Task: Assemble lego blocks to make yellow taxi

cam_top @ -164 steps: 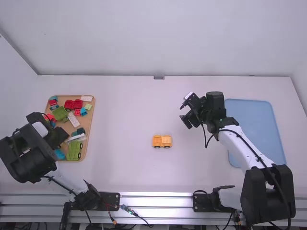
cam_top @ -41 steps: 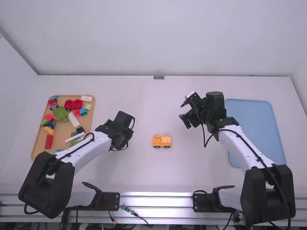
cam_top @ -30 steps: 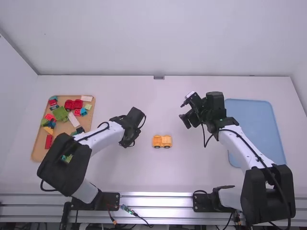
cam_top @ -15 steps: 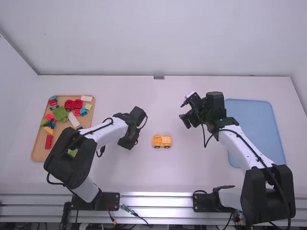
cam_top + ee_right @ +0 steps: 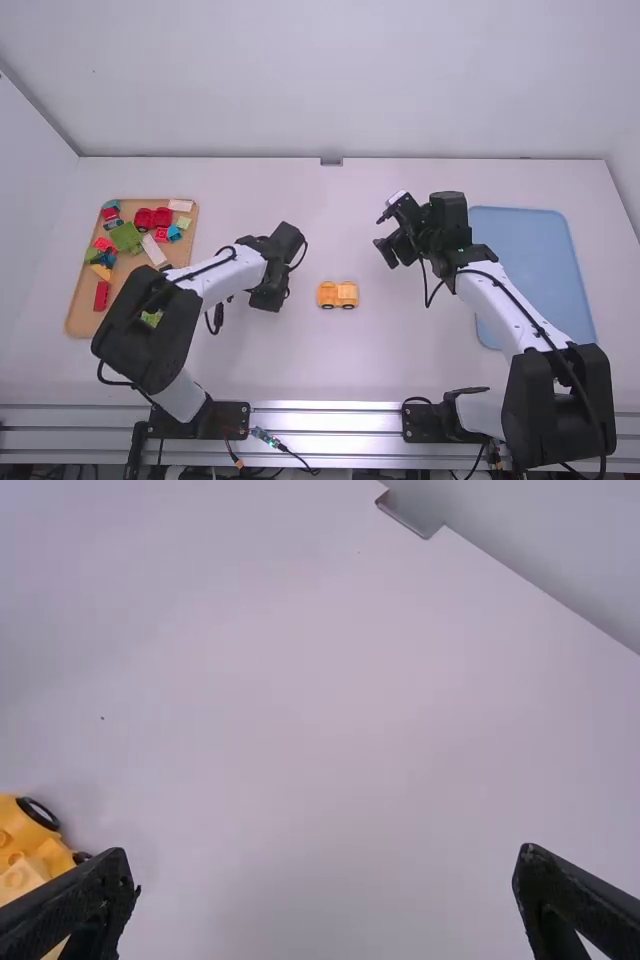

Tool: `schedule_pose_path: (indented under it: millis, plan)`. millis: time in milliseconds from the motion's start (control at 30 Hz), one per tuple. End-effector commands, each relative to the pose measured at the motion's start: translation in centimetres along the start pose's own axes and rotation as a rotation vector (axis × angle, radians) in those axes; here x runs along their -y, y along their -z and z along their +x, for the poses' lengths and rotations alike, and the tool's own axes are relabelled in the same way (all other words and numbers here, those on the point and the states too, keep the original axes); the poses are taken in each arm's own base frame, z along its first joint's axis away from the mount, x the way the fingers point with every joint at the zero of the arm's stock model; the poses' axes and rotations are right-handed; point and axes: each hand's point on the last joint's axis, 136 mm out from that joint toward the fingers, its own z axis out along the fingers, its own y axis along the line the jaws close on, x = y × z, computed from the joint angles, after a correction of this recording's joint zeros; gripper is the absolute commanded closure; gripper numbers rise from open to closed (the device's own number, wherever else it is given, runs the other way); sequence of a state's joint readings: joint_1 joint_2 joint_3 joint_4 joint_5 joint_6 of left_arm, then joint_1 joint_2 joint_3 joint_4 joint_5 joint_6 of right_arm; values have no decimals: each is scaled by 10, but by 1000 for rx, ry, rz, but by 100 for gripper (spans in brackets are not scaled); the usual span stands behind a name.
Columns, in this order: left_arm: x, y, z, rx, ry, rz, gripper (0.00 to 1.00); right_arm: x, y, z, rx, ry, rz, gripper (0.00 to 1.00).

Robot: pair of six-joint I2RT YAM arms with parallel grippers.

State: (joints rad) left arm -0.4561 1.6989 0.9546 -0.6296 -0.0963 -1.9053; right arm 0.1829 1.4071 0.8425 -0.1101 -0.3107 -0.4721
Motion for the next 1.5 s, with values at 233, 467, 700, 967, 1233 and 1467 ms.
schedule_pose_path:
  millis: [233,467,700,967,1233,1467]
  plan:
    - [2,-11,-5,26,66,38,98,4,7,-15,34,8,13,1]
    - [0,-22,-1,0,66,66,98,4,7,-15,31,8,12,1]
    - [-3,-27,-1,-7,63,73,95,4,7,-14,31,7,11,1]
    - [-2,-29,5,-39,34,79,71,4,7,-14,31,7,12,1]
    - [-4,-29,9,-63,36,67,5,4,7,-14,31,7,11,1]
    - [-1,-24,7,-52,7,71,5,3,7,-14,29,7,10,1]
